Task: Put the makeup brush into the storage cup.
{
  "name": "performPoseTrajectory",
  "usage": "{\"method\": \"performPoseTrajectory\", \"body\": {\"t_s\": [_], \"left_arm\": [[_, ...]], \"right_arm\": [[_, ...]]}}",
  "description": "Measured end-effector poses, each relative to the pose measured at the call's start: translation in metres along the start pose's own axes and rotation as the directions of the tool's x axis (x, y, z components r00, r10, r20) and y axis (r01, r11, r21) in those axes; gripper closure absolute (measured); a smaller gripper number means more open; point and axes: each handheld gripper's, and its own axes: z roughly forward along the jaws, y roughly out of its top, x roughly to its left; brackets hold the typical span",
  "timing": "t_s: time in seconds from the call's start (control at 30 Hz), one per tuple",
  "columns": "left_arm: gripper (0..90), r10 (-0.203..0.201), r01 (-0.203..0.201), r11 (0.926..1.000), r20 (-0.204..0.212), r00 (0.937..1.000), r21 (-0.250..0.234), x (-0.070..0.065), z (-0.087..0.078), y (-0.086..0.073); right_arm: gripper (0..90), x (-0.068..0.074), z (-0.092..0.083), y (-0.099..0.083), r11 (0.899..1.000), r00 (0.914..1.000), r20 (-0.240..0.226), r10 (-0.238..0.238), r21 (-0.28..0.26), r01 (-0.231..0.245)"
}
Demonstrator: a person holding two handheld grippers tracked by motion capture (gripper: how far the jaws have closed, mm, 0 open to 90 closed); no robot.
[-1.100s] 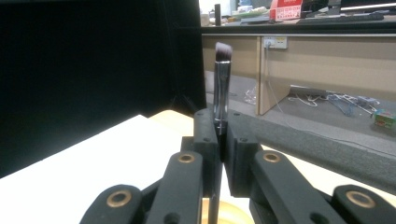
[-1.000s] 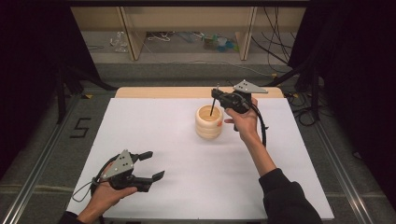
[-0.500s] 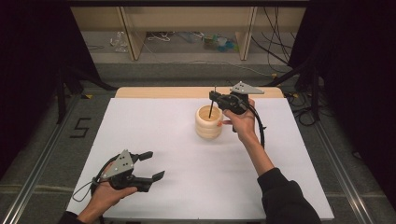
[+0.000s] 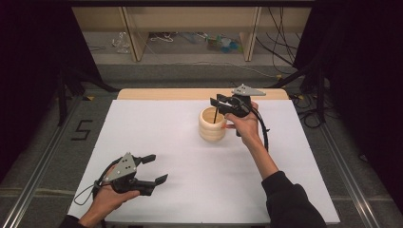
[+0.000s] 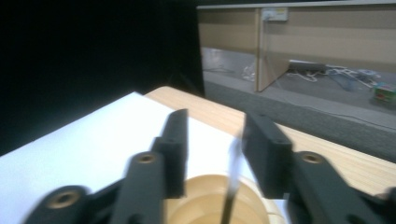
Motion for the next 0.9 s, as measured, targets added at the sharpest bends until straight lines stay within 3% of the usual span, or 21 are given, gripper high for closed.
{"method": "performPoseTrajectory", "body": {"t_s": [0.13,0.23,0.33,0.37,0.43,0.57,0.8,0.9], "left_arm": [[20.4,0.011,-0.011,0.9999,-0.002,0.9999,0.002,0.001,0.0,0.0],[20.4,0.002,-0.002,1.0,-0.002,1.0,0.001,0.0,0.0,0.0],[20.4,0.002,-0.002,1.0,-0.003,1.0,0.001,0.0,0.0,0.0],[20.4,-0.028,0.028,0.9996,0.022,0.9994,0.004,-0.002,0.0,-0.001],[20.4,0.001,-0.001,1.0,0.003,1.0,0.005,0.0,-0.001,0.0],[20.4,0.013,-0.013,0.9999,-0.004,0.9999,0.003,0.0,0.0,0.0],[20.4,0.004,-0.004,1.0,-0.005,1.0,0.003,0.0,0.0,0.0],[20.5,0.013,-0.013,0.9999,-0.012,0.9998,0.006,0.001,-0.001,0.0]], "right_arm": [[41.9,0.0,-0.003,0.003,0.999,0.9984,0.018,0.053,-0.005,-0.053],[35.8,0.002,-0.008,0.005,0.999,0.9977,0.056,0.039,0.013,-0.04],[34.6,0.005,-0.015,0.01,1.0,0.9957,0.091,0.015,-0.003,-0.015],[34.1,0.005,-0.018,0.012,1.0,0.9957,0.093,0.007,-0.009,-0.006],[33.7,0.008,-0.024,0.015,1.0,0.996,0.089,0.01,-0.025,-0.008],[32.8,0.012,-0.033,0.015,1.0,0.9961,0.086,-0.017,-0.012,0.018],[29.9,0.019,-0.046,0.011,0.999,0.9985,0.048,-0.028,0.034,0.026],[28.8,0.025,-0.053,0.012,0.997,0.9963,0.045,-0.074,0.037,0.072]]}}
